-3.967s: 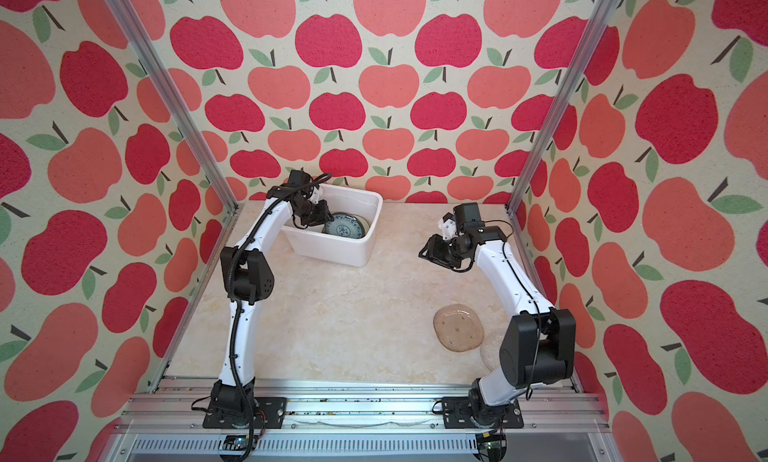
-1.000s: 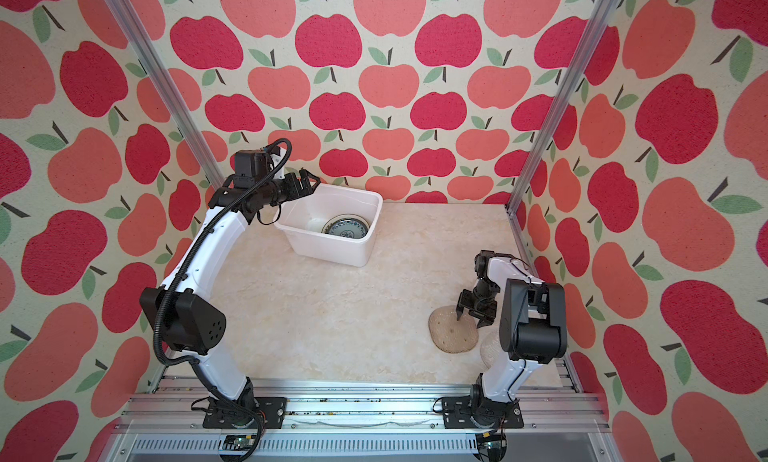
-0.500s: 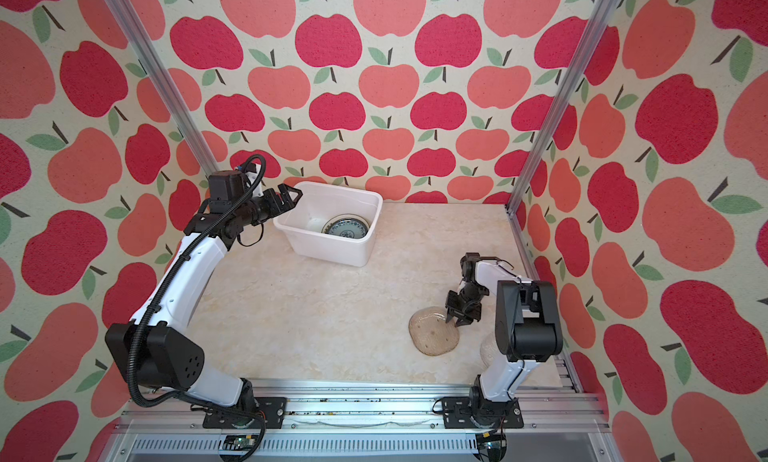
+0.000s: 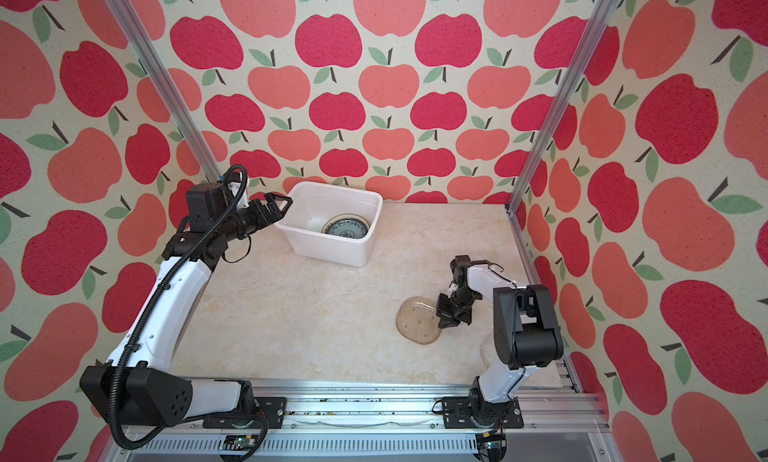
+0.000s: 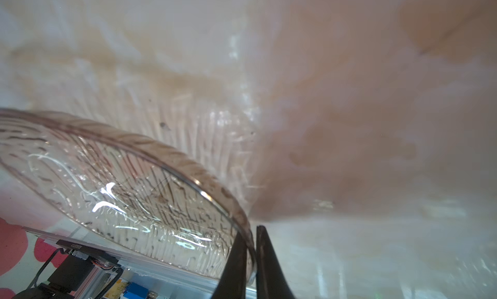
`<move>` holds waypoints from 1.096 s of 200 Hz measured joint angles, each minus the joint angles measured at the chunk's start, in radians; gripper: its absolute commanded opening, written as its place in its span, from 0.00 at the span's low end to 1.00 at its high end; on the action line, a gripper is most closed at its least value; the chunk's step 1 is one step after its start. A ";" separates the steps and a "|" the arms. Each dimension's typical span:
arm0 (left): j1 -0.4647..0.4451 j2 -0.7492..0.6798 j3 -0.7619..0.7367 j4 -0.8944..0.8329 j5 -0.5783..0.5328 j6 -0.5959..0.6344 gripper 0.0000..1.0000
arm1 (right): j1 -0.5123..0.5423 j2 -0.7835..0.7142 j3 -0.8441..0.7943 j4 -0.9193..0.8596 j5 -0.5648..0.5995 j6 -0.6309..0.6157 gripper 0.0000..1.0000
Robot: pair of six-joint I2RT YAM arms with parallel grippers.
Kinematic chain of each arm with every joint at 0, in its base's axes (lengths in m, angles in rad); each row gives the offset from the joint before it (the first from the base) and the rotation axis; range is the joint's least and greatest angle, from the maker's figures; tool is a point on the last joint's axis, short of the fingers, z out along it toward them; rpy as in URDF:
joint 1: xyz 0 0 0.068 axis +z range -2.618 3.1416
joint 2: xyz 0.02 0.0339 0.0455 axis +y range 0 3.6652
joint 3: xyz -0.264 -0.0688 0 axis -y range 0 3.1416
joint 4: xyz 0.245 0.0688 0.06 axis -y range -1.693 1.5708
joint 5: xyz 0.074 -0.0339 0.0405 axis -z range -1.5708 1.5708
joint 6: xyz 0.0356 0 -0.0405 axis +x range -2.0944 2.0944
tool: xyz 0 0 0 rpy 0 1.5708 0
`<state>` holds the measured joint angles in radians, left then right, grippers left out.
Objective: Place the plates into the plastic bin on the countertop
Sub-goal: 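Lift the pink plate upright with right gripper while left gripper reaches toward it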
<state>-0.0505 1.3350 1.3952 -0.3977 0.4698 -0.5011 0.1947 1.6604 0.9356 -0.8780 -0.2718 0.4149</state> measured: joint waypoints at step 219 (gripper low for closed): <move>-0.266 0.332 0.314 -0.301 0.328 0.255 0.80 | 0.090 -0.127 0.674 -0.056 -0.237 -0.031 0.00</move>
<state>-0.3161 1.6672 1.7096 -0.6987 0.7979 -0.2459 0.2852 1.5330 1.6096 -0.9344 -0.5091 0.3840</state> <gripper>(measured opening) 0.809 0.068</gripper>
